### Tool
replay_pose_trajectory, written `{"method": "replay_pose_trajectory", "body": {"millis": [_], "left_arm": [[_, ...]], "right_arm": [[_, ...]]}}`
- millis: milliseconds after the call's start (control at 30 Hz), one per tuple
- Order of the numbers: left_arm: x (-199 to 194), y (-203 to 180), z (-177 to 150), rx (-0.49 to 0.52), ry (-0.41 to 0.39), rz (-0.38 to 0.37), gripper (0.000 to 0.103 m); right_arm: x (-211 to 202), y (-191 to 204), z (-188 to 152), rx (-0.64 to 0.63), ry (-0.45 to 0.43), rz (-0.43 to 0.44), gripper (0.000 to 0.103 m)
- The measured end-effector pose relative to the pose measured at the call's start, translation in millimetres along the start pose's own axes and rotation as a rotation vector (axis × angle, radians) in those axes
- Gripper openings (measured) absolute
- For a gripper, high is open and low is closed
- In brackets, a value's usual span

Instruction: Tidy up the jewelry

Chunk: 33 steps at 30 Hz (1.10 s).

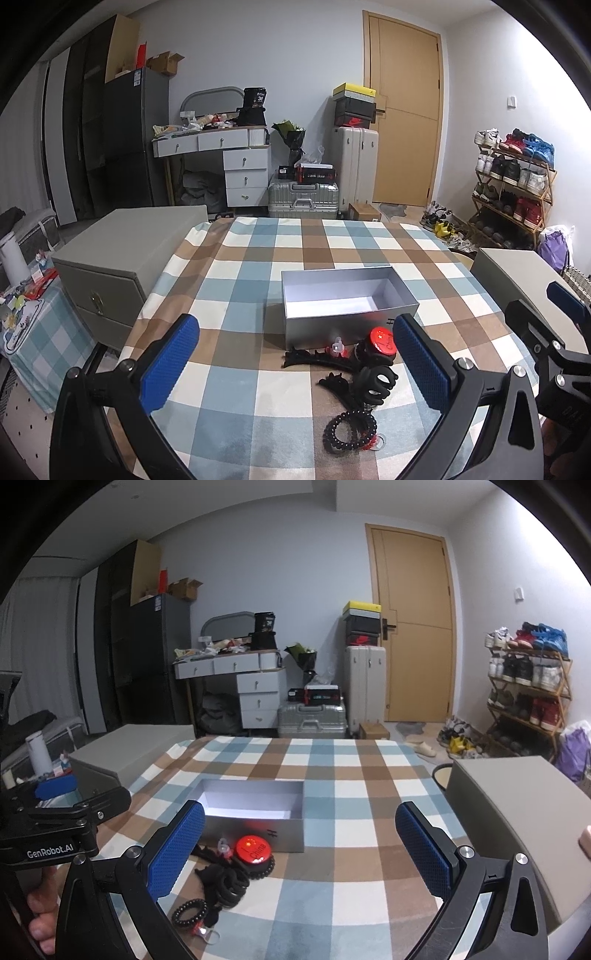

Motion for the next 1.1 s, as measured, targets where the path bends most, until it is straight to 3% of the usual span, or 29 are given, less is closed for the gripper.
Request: {"method": "replay_pose_trajectory", "body": {"millis": [867,1100], "left_arm": [[5.1,-2.2,-6.5,0.015,0.009,0.012,0.102],[14.7,-4.1,-17.3,0.029,0.049,-0.013,0.102]], "right_arm": [[-2.9,7.6,1.7,0.005,-0.02,0.015,0.103],[1.0,0.8,-4.2,0.026,-0.004,0.006,0.103]]}}
Point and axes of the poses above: each gripper's, at about its wrist camera, not at the fingertips, and x roughly the way its jaws point, y to its left, z to its top, the point moved 5 cm from there along x, roughly the way its jaws point, and after that the axes turned 11 degrees about z, right-handed, at the moved point
